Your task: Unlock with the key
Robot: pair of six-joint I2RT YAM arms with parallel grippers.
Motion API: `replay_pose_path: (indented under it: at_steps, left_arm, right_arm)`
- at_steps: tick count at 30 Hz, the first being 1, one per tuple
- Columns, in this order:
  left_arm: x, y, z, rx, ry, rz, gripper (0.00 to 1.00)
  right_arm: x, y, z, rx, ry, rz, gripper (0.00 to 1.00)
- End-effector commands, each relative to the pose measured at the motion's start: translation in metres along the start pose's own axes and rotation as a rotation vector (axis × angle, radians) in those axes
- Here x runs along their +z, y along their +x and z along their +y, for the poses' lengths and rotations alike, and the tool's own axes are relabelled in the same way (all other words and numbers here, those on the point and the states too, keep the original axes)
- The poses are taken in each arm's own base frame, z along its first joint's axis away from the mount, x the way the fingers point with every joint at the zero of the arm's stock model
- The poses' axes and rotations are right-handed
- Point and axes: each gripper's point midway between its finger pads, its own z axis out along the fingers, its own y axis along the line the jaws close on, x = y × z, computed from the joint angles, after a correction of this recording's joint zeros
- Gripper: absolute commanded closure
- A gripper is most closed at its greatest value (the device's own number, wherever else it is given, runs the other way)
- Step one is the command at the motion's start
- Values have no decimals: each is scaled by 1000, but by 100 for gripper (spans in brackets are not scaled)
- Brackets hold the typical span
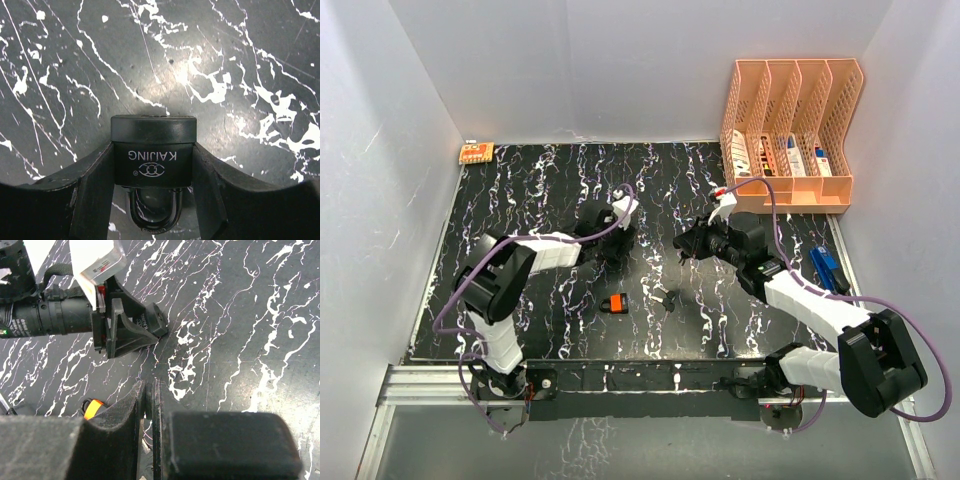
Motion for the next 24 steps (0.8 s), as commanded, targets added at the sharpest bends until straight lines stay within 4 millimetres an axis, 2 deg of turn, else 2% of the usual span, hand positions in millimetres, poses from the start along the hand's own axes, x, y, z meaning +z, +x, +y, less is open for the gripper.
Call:
replay_pose_path:
  at_steps: [1,5,8,14,20,24]
  left_arm:
    - [-26,-24,-3,-4,-12,-99,100]
    - [-53,-56,-3,-3,-27,-269,100]
    - [-75,-75,-12,26,13,-417,100]
    - [-111,-76,-49,154,177,-676,100]
    - [-111,-57,-69,258,265,-710,100]
    - [-119,-55,-79,354,296,-796,100]
  right_arm:
    - [0,-35,8,-7,-3,-93,100]
    - [0,-38,9,13,-9,-113,100]
    - [2,-38,7,52,4,-121,100]
    - [6,-38,9,105,-1,-102,100]
    - [-3,-47,15,78,-17,-145,100]
    - [-8,-51,18,60,-22,-162,100]
